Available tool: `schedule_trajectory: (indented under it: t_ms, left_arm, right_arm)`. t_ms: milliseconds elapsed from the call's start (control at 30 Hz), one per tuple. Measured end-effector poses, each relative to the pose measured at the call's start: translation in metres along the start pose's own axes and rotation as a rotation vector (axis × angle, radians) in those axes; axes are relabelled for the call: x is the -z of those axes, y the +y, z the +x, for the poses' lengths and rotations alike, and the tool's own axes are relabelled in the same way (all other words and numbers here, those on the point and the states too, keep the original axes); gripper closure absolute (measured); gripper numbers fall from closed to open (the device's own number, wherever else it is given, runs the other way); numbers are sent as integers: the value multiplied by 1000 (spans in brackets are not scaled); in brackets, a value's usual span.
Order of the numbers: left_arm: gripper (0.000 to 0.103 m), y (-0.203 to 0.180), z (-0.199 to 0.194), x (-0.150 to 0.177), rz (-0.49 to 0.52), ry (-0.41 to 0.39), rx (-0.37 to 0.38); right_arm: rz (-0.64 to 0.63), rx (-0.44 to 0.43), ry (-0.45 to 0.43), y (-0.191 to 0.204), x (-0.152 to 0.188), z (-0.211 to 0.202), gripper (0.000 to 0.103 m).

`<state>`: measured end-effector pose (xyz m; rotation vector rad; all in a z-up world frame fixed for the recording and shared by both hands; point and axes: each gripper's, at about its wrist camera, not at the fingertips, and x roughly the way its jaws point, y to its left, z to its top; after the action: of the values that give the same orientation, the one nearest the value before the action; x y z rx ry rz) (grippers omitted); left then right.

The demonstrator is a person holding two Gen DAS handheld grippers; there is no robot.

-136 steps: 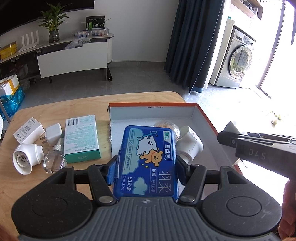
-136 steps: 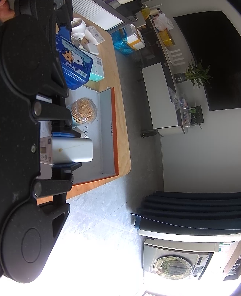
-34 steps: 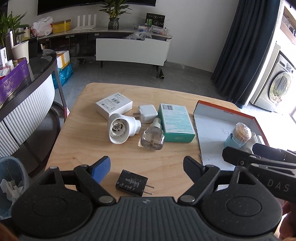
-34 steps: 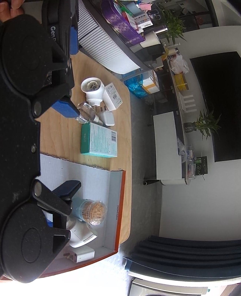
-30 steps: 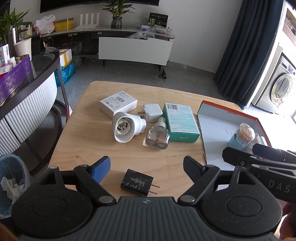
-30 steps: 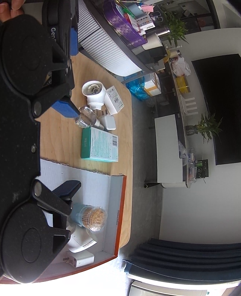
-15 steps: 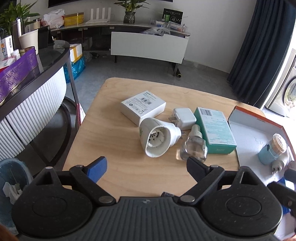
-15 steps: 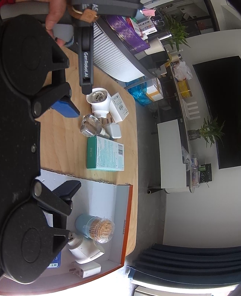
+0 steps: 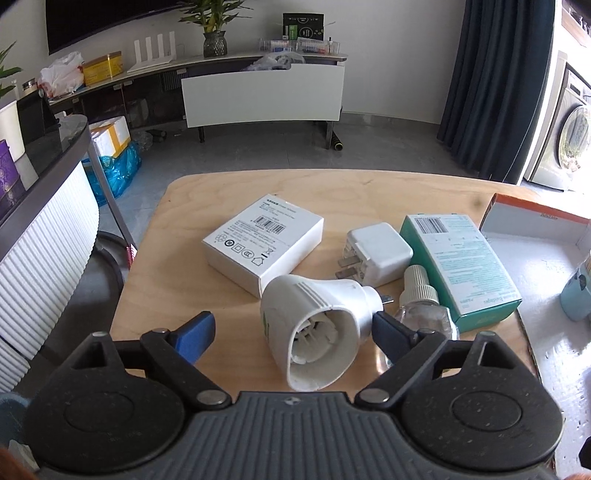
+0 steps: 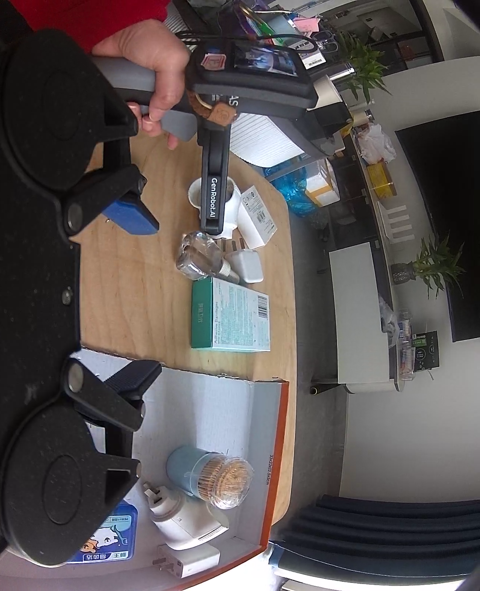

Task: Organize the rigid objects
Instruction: 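Grasp the white lamp socket adapter with the left gripper while the right gripper grasps the black charger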

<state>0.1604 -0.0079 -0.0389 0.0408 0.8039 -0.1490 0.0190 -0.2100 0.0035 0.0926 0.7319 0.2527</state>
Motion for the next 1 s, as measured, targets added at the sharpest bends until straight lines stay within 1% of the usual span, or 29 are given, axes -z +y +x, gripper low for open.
schedule_trajectory:
  t_ms: [67, 100, 133, 200, 333, 467, 500, 600, 700, 767, 833, 933, 1000]
  left_arm:
    - [27, 1, 4, 3, 6, 6, 28]
    - [37, -1, 5, 4, 15, 4, 43]
    - [37, -3, 3, 6, 28, -10, 35]
    - [37, -1, 0, 8, 12, -23, 62]
    - [38, 3, -9, 11, -15, -29, 81]
    - [38, 11, -26, 16, -17, -34, 78]
    - [38, 14, -32, 17, -33, -37, 78]
    - [38, 23, -50, 20, -33, -57, 36]
    - [38, 36, -69, 28, -80, -64, 28]
    - [38, 42, -79, 34, -98, -62, 16]
    - [38, 47, -85, 41, -108, -61, 9]
    - [38, 56, -94, 50, -143, -56, 0]
    - [38, 57, -98, 55, -149, -56, -1]
  right_arm:
    - [3, 2, 7, 0, 0, 4, 15]
    - [4, 0, 9, 1, -1, 5, 15]
    - [6, -2, 10, 1, -1, 6, 15]
    - [5, -7, 14, 3, -2, 9, 15]
    - [-8, -8, 24, 10, 0, 14, 15]
    - [-36, -67, 34, 25, 5, 16, 15]
    - [-58, -93, 42, 32, 8, 17, 15]
    - [-109, -144, 57, 54, 16, 22, 15]
    - [-148, -164, 72, 75, 24, 30, 15]
    - [-183, -167, 87, 86, 29, 37, 15]
    - [-236, -153, 69, 96, 34, 41, 15]
    - [-295, -147, 59, 98, 36, 50, 15]
    - [-319, -158, 74, 98, 34, 58, 15]
